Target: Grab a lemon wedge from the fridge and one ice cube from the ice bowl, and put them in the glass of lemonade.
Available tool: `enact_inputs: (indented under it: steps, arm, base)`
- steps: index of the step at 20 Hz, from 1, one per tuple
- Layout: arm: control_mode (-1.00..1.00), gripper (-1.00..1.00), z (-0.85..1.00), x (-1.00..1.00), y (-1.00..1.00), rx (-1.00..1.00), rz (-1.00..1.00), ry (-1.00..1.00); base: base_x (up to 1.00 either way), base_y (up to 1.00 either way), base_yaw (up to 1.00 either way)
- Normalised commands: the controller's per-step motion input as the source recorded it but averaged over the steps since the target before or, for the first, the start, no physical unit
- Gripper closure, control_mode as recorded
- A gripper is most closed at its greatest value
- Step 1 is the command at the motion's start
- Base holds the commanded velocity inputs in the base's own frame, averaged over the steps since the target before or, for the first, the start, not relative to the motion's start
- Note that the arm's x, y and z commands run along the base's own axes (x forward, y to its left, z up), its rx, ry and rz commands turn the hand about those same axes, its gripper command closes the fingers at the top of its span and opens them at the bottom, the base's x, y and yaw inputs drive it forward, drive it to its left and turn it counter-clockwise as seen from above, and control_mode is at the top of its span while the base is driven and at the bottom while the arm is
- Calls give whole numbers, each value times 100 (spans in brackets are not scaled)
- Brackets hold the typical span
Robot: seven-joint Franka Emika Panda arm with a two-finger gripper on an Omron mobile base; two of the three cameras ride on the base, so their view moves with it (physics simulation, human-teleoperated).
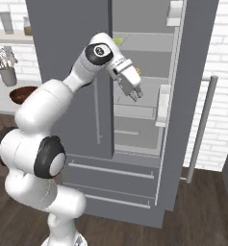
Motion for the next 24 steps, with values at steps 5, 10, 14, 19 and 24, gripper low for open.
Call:
enact_inputs:
  steps: [5,10,14,19,24]
  arm:
    - [-100,-100,0,-95,86,3,23,-37]
    - [-100,-100,3,-72,97,9,28,-35]
    - [-100,-100,22,-42,100,9,38,-16]
    - [-100,-100,7,-9,91,7,57,-2]
    - [-100,-100,0,46,58,9,63,1]
  base:
    - [0,0,0]
    - [0,0,0]
    - [0,0,0]
    - [0,0,0]
    - [0,0,0]
